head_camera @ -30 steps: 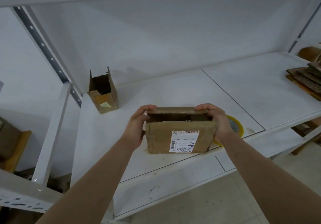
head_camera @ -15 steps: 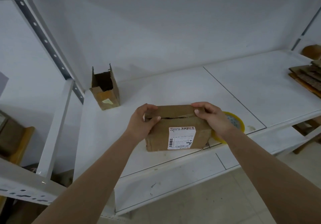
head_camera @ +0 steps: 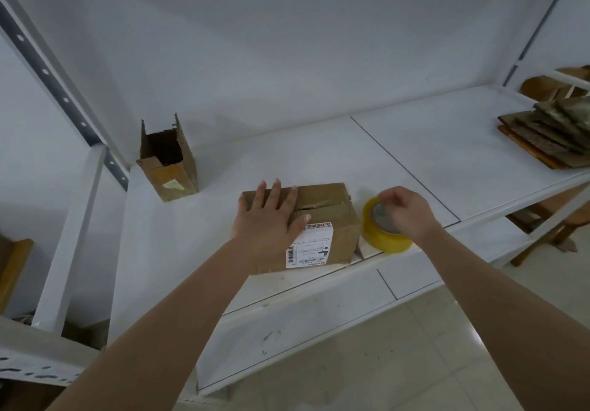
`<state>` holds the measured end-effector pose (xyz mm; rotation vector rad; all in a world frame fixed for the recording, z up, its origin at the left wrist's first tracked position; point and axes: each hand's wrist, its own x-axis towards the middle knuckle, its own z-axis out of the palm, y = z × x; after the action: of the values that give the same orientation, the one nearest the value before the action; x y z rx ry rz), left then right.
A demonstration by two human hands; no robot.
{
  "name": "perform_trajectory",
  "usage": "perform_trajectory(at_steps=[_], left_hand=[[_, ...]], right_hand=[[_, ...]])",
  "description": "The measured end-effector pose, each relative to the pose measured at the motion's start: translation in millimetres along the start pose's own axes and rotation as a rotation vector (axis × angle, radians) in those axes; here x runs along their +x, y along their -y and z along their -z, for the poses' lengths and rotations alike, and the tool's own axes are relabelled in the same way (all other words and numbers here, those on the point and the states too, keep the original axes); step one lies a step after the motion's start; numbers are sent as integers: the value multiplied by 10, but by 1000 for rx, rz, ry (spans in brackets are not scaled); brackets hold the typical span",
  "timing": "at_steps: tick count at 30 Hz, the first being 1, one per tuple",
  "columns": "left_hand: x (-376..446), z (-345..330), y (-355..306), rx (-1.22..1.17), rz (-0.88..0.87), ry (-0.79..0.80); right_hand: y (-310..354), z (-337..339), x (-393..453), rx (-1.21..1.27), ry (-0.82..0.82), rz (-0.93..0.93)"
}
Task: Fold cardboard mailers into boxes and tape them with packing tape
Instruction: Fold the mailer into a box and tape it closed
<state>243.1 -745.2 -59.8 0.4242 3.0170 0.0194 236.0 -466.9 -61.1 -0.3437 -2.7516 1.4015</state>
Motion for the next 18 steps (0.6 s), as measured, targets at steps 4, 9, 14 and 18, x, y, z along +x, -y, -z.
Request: perform_trajectory(at_steps=[4,9,14,18], left_hand=[[-12,23,0,0,-4,-3],[-34,39,-2,4,7,-13],[-23,35,-1,-2,20,-10],[-20,30,-4,-8,15,-12]], right_hand=[[-228,-62,-59,-597,254,20],[-361,-81,-68,-1076,228,212],[-181,131,35,-857,159,88],[237,397,28,-291,182,126]])
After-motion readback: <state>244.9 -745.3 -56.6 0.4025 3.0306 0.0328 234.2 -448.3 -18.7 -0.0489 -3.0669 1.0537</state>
